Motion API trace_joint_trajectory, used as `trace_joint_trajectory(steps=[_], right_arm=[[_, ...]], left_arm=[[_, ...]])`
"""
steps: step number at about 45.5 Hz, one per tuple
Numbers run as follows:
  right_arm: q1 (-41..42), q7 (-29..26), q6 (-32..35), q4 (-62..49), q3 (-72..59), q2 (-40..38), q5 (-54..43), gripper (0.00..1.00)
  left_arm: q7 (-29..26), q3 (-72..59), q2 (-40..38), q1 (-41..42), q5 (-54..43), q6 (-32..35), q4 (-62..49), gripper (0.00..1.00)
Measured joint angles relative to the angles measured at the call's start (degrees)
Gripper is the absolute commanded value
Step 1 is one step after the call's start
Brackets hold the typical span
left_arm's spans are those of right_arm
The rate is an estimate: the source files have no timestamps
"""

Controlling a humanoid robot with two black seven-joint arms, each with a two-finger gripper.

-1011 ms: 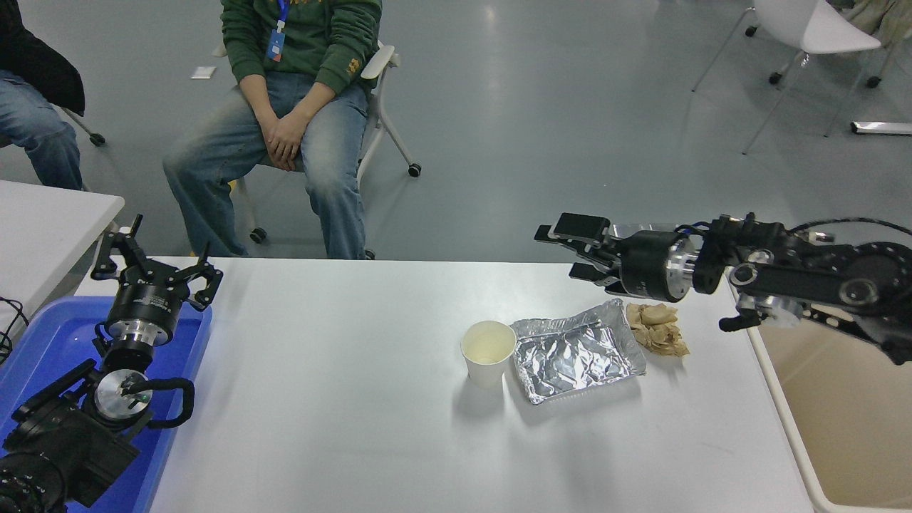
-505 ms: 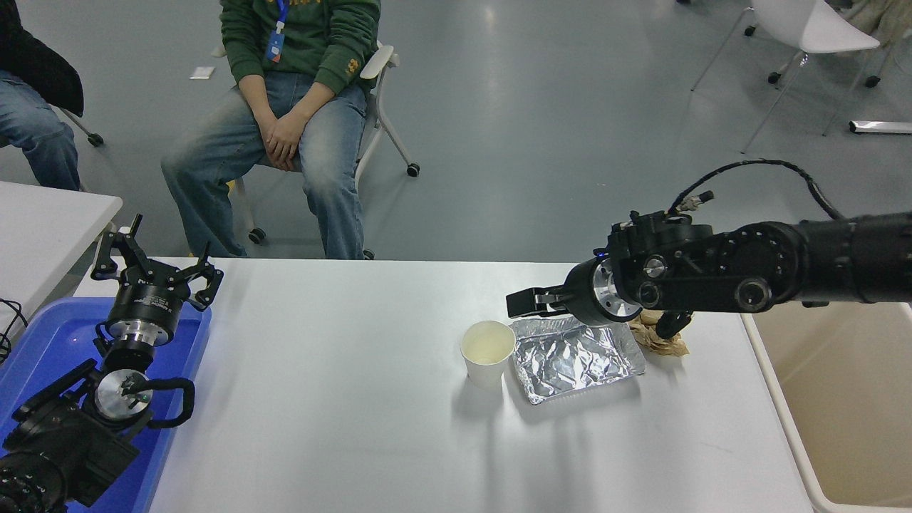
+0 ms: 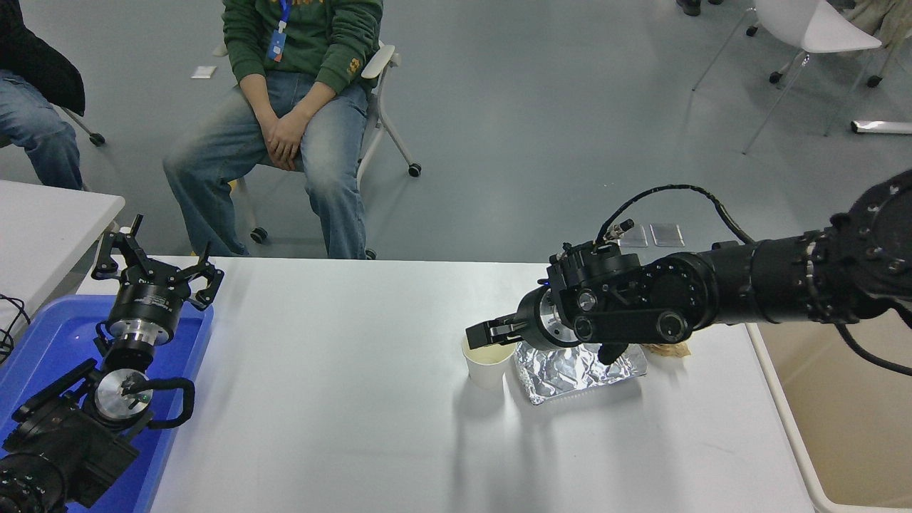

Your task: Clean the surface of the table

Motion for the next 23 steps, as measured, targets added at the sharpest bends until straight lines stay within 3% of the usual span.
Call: trace_joint_trajectory(steps=[16,23], right_arm=[[-4.74,-0.09,-2.45,-5.11,1.49,0.95,-0.01,0.97],[-5.81,0.05,-3.78,-5.92,1.89,0.98,-0.09,0.90]], left_arm=[[0.00,0.00,0.00,0.00,0.00,-0.03,0.00,1.00],[0.00,0.00,0.00,0.00,0.00,-0.03,0.00,1.00]])
